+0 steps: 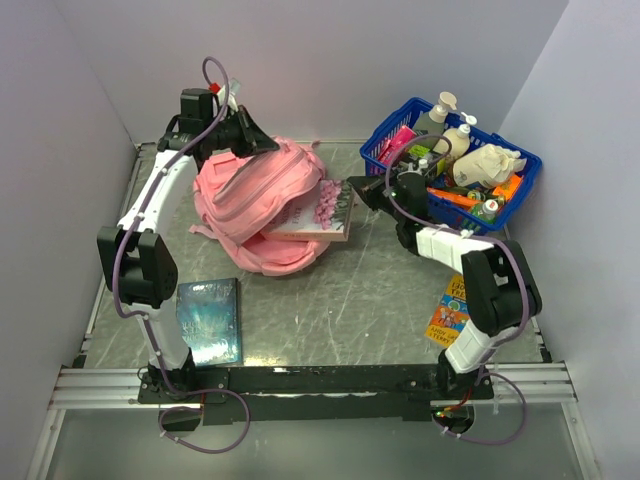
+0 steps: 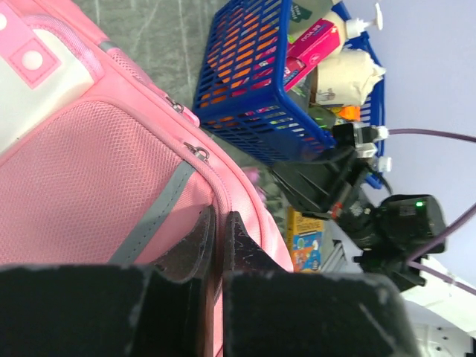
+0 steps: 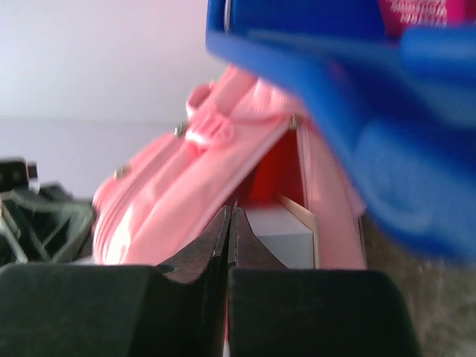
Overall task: Pack the student bag
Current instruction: Place the book in the student bag.
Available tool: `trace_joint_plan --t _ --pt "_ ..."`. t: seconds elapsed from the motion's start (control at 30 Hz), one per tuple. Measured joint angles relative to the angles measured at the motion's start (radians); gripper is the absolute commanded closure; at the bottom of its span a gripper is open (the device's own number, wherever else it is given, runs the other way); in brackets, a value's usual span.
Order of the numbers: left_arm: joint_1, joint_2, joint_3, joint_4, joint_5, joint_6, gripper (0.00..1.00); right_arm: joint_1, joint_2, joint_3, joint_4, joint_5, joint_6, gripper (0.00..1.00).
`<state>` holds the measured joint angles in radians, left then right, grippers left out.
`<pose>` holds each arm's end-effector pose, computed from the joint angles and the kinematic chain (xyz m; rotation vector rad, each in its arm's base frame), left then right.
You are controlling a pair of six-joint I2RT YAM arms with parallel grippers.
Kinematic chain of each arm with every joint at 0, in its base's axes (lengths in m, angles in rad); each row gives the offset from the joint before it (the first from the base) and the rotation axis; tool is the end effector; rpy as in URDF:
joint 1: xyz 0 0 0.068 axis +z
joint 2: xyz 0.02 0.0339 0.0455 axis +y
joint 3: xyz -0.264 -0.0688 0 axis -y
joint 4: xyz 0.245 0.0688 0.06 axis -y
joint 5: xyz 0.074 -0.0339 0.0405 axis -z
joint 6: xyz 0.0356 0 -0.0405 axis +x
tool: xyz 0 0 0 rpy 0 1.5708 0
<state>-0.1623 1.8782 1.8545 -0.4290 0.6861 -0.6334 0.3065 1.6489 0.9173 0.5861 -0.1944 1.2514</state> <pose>0.4282 -0.0930 0.3749 -0.0333 2.1187 -1.1822 0.3514 0.1184 0.2419 0.7201 1.7600 1.2819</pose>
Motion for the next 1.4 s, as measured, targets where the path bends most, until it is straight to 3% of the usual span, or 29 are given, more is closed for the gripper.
trace_joint_plan --t 0.27,0.6,0.63,0.7,0.73,0.77,0.8,0.97,1.13,1.23,1.4 --pt "0.010 0.000 -0.019 0.057 0.018 -0.055 0.99 0.042 0.072 0.101 0.019 0.194 0.067 1.00" --pt "0.022 -0.010 -0.058 0.160 0.021 -0.137 0.99 0.161 0.320 0.405 0.029 0.371 0.137 1.00" --pt "0.025 -0.010 -0.058 0.167 0.025 -0.145 0.99 0.172 0.330 0.420 0.023 0.375 0.137 0.93" --pt "0.035 -0.010 -0.060 0.181 0.035 -0.159 0.99 0.187 0.334 0.435 -0.005 0.371 0.129 0.69" --pt "0.040 -0.011 -0.061 0.183 0.040 -0.166 0.99 0.192 0.334 0.443 -0.032 0.364 0.120 0.46" --pt "0.045 -0.011 -0.062 0.183 0.044 -0.169 0.99 0.195 0.333 0.457 -0.067 0.351 0.109 0.15" --pt "0.048 -0.011 -0.063 0.184 0.047 -0.169 0.99 0.196 0.332 0.468 -0.106 0.331 0.081 0.00" --pt "0.062 -0.011 -0.064 0.183 0.060 -0.173 0.99 0.187 0.295 0.437 -0.228 0.201 -0.043 0.00" --pt "0.067 -0.011 -0.064 0.174 0.069 -0.173 0.99 0.185 0.171 0.242 -0.274 0.077 -0.156 0.00" --pt "0.068 -0.011 -0.064 0.168 0.070 -0.173 0.99 0.189 0.120 0.162 -0.330 0.049 -0.234 0.00" --pt "0.066 -0.011 -0.065 0.162 0.070 -0.173 0.99 0.209 0.083 0.163 -0.371 0.025 -0.373 0.05"
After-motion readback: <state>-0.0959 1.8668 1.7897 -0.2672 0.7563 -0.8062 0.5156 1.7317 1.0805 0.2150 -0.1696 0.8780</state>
